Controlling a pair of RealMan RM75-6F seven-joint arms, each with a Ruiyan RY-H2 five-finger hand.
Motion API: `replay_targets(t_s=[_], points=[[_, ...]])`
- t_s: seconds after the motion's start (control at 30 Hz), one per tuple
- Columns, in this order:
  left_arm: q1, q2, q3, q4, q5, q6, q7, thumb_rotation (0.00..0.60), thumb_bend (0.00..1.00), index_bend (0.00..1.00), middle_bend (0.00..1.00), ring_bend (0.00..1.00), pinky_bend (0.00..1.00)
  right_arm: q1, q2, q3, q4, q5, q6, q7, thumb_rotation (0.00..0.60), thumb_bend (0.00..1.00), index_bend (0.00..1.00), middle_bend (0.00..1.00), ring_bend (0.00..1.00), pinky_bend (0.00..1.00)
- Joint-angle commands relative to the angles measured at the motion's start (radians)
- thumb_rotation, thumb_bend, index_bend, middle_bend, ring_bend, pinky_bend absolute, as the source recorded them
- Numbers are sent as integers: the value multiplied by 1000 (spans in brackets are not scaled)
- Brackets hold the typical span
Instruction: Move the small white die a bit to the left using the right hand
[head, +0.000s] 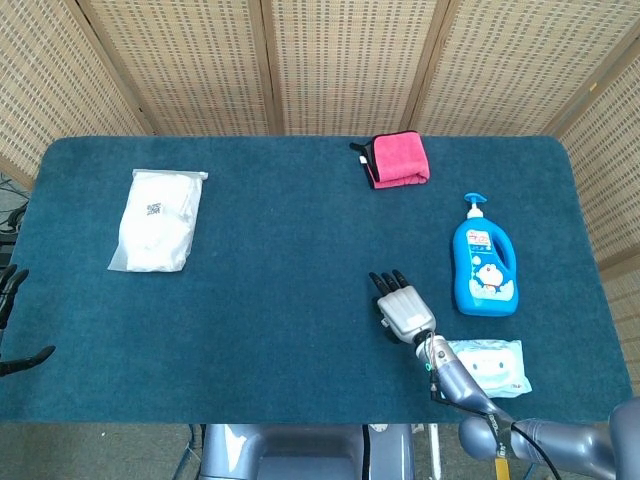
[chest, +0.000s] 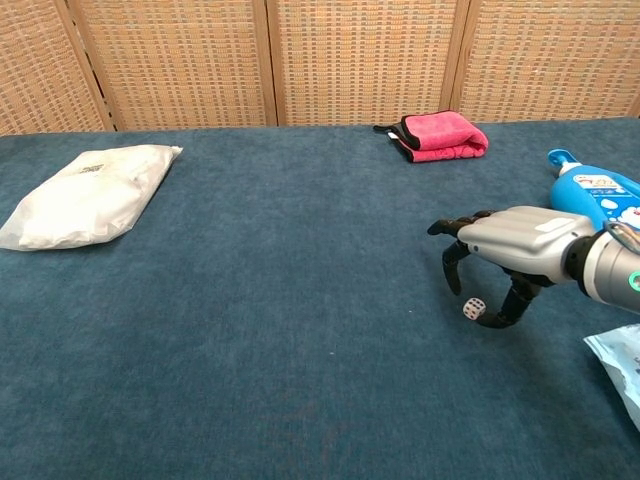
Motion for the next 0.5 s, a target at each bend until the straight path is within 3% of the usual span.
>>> replay_targets(t_s=[0.03, 0.5], points=[[0, 0, 0, 0, 0, 0, 0, 600, 0, 0, 0, 0, 0, 6, -5, -7, 9, 10, 4, -12, 600, 337, 419, 0, 0, 0], [-6, -4, 0, -2, -8, -11, 15, 600, 0, 0, 0, 0, 0, 25, -20, -16, 41, 47, -12, 5, 600, 408, 503, 0, 0, 0]])
